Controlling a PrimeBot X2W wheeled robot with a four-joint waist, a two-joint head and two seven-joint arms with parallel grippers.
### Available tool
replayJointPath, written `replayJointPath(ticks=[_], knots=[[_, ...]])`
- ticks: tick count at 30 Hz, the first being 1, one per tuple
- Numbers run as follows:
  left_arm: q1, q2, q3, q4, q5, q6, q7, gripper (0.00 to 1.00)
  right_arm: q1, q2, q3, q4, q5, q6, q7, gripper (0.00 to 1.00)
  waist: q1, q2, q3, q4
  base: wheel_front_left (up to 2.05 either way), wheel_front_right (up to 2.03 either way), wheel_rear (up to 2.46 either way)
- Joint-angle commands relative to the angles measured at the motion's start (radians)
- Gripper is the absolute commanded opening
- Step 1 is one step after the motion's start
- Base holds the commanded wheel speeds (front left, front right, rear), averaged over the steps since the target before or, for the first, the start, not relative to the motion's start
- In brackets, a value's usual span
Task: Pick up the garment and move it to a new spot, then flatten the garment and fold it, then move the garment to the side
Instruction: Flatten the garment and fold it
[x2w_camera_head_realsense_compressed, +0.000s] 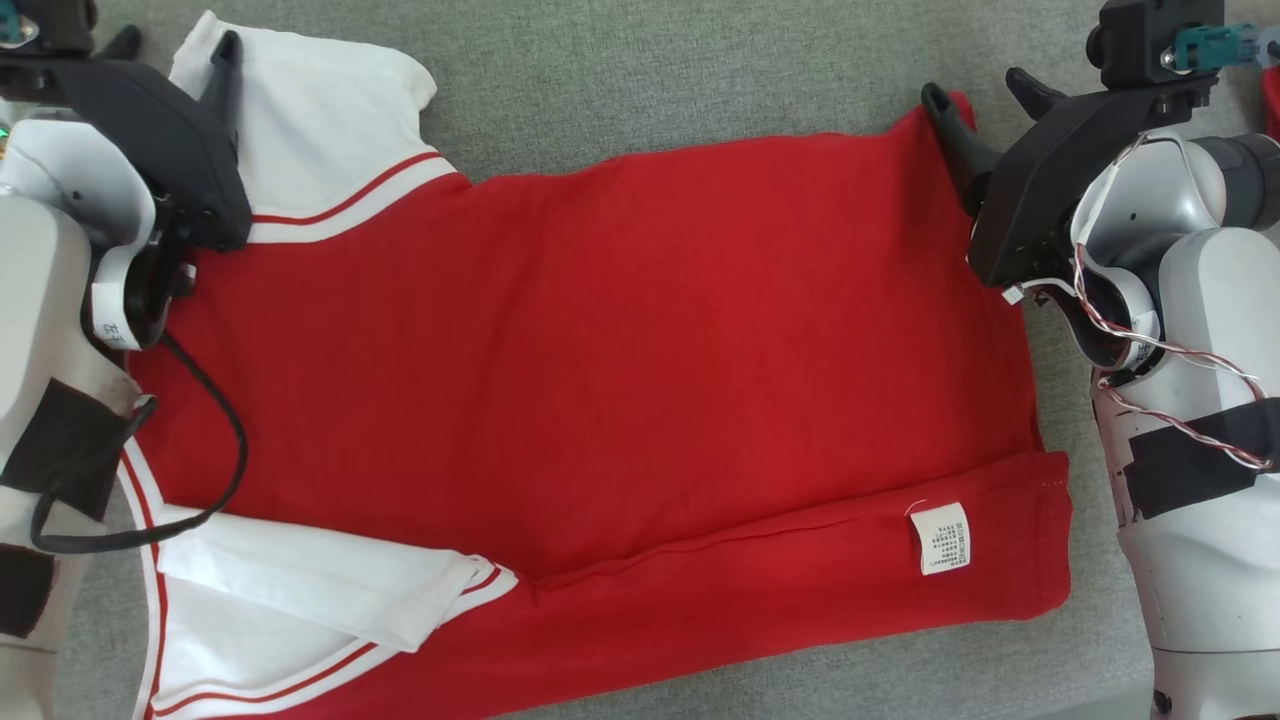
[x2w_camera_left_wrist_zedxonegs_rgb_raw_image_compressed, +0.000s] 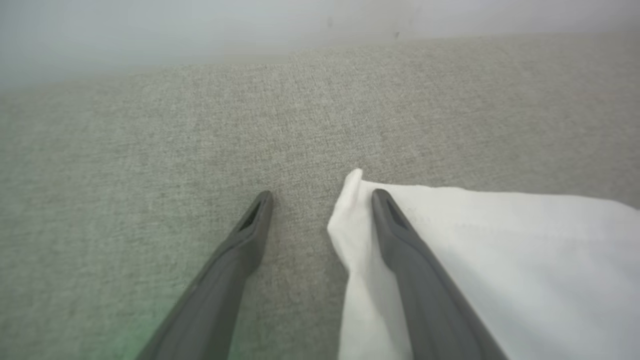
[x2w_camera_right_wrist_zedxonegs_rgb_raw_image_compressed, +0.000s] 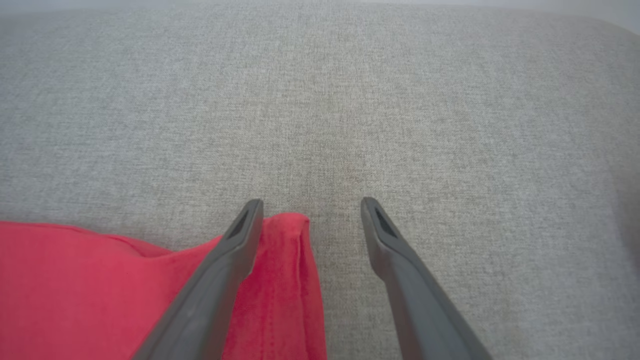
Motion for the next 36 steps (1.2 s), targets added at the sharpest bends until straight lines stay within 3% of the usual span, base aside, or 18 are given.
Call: replayJointPath(ticks=[1,7,8,9,10,21,33,35,36], knots=[[0.072,-0.040,-0.049,0.022,-0.013,-0.020,0.064,1.00,0.005,-0.005,0.000,-0.004,-0.003,-0.003,-0.003,1.00,0.0001,0.0000,-0.002,0.001,0.00,0.00,0.00],[0.079,-0.041,-0.058,-0.005,-0.022,-0.010,0.098,0.99,0.003,0.003,0.007,-0.012,-0.009,-0.003,0.007,1.00,0.0001,0.0000,0.000,-0.007,0.00,0.00,0.00],[0.079,-0.037,-0.057,-0.008,-0.022,-0.008,0.101,0.78,0.002,0.003,0.009,-0.012,-0.013,-0.003,0.012,1.00,0.0001,0.0000,0.002,-0.009,0.00,0.00,0.00],[0.076,-0.030,-0.053,-0.010,-0.025,-0.006,0.102,0.43,0.000,0.001,0.011,-0.014,-0.015,-0.003,0.018,1.00,0.0001,0.0000,0.006,-0.011,0.00,0.00,0.00],[0.072,-0.020,-0.047,-0.012,-0.025,-0.002,0.103,0.00,-0.003,-0.001,0.011,-0.016,-0.015,-0.003,0.019,1.00,0.0001,0.0000,0.009,-0.012,0.00,0.00,0.00],[0.054,0.039,-0.008,-0.099,-0.036,0.008,0.075,0.00,-0.003,-0.039,0.030,-0.052,0.027,-0.003,0.119,1.00,0.0001,0.0000,0.024,0.009,0.00,0.00,0.00],[0.072,0.047,-0.009,-0.151,-0.043,0.022,0.064,0.00,0.054,-0.104,0.093,-0.119,0.034,-0.003,0.236,1.00,0.0001,0.0000,0.017,0.017,0.00,0.00,0.00],[0.073,0.050,-0.007,-0.160,-0.031,0.028,0.038,0.00,0.058,-0.103,0.095,-0.116,0.038,-0.003,0.223,0.26,0.0001,0.0000,0.017,0.018,0.00,0.00,0.00],[0.074,0.050,-0.005,-0.163,-0.028,0.028,0.019,0.00,0.057,-0.102,0.096,-0.112,0.038,-0.003,0.217,0.00,0.0001,0.0000,0.016,0.019,0.00,0.00,0.00]])
